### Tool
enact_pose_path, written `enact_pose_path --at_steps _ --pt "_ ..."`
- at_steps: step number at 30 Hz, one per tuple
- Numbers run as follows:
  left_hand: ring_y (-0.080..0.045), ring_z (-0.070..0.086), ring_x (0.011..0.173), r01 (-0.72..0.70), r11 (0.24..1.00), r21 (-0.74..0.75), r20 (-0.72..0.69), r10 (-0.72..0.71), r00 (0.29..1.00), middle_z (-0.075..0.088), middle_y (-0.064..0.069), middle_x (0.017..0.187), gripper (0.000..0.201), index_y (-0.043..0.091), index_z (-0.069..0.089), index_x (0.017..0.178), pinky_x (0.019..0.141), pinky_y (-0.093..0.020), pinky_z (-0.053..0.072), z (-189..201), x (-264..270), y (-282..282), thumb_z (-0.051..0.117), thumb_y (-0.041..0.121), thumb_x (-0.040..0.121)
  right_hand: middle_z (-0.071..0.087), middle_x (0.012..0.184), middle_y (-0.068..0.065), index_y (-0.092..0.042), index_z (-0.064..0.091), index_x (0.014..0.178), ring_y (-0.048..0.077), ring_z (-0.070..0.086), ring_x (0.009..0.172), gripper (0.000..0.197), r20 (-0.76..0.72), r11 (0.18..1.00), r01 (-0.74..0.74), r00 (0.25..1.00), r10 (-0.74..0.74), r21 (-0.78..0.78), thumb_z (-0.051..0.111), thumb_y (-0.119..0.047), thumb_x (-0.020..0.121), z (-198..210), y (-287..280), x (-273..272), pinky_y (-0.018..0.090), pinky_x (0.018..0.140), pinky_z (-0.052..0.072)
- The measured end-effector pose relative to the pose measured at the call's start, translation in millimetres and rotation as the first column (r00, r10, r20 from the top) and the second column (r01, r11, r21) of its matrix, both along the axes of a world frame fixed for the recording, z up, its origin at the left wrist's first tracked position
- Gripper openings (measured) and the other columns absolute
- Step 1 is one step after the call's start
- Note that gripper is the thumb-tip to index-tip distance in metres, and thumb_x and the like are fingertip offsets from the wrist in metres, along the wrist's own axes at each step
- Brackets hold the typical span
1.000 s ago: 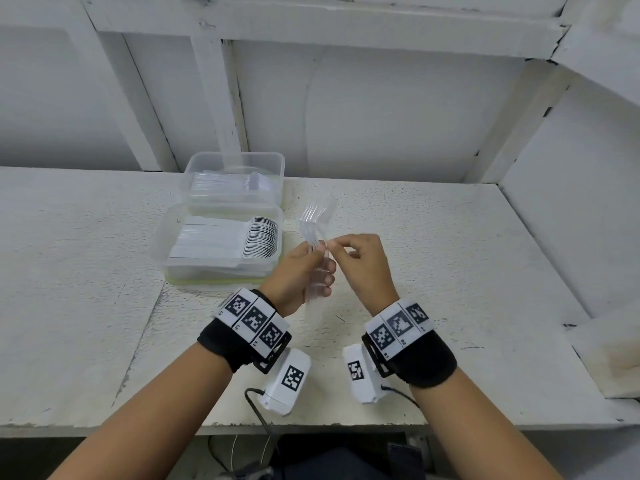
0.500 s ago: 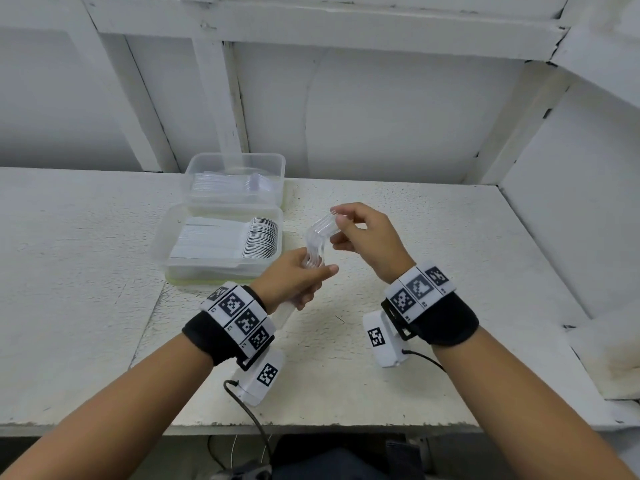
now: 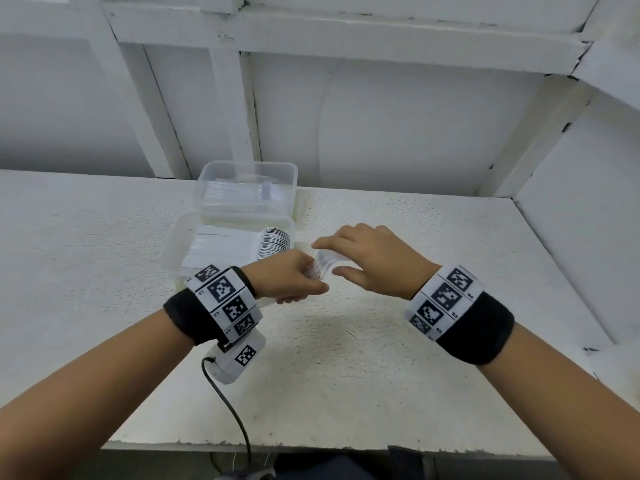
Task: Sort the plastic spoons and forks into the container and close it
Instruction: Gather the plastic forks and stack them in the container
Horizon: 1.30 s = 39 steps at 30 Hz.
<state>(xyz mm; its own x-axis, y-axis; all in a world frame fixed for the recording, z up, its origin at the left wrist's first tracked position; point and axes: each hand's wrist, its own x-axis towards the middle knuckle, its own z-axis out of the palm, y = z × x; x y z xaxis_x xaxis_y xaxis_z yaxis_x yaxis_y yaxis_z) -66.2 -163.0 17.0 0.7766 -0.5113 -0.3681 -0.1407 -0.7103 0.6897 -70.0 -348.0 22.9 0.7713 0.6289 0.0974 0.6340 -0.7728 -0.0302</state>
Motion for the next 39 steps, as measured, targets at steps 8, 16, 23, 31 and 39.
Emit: enact_pose_path --at_steps 8,16,23,31,39 --pt "-0.006 0.045 0.048 0.034 0.971 0.238 0.182 -0.08 0.98 0.052 0.006 0.063 0.029 0.02 0.044 0.068 0.05 -0.018 0.037 8 22 28 0.059 0.034 0.088 0.057 0.105 0.007 -0.019 0.047 0.126 0.026 0.056 0.091 0.029 -0.213 0.986 0.077 0.976 -0.044 0.151 0.044 -0.025 0.097 -3 6 21 0.035 0.08 0.045" --pt "-0.008 0.037 0.051 -0.095 0.94 0.329 0.413 -0.053 0.909 0.042 0.006 0.055 0.04 0.02 0.036 0.056 0.05 -0.023 0.027 6 58 54 0.058 0.034 0.086 0.05 0.12 0.005 -0.015 0.047 0.13 0.028 0.057 0.097 0.036 -0.252 0.967 0.071 0.968 -0.007 0.244 0.047 -0.027 0.096 1 19 53 0.04 0.086 0.047" --pt "-0.008 0.042 0.06 -0.138 0.944 0.301 0.394 0.009 0.919 0.045 0.006 0.065 0.036 0.019 0.043 0.071 0.053 -0.024 0.029 14 107 81 0.06 0.046 0.085 0.06 0.118 0.008 -0.01 0.054 0.124 0.023 0.057 0.104 0.038 -0.237 0.94 0.048 0.971 0.035 0.337 0.043 -0.028 0.093 8 39 108 0.023 0.087 0.039" --pt "-0.026 0.054 0.101 -0.392 0.912 0.119 0.548 0.269 0.792 0.055 -0.012 0.116 0.04 0.007 0.044 0.13 0.086 -0.029 0.039 18 186 126 0.05 0.023 0.094 0.059 0.123 0.012 -0.007 0.054 0.124 0.027 0.055 0.112 0.031 -0.228 0.89 0.261 0.956 -0.185 0.373 0.049 -0.014 0.095 22 67 215 0.026 0.093 0.037" --pt "-0.029 0.05 0.08 -0.427 0.863 0.268 0.453 0.279 0.847 0.055 -0.014 0.087 0.015 0.005 0.034 0.103 0.07 -0.036 0.04 -1 229 134 0.042 0.015 0.096 0.059 0.121 0.013 -0.008 0.053 0.126 0.026 0.055 0.11 0.031 -0.335 0.892 0.334 0.914 -0.228 0.305 0.049 -0.014 0.095 7 96 265 0.028 0.091 0.039"
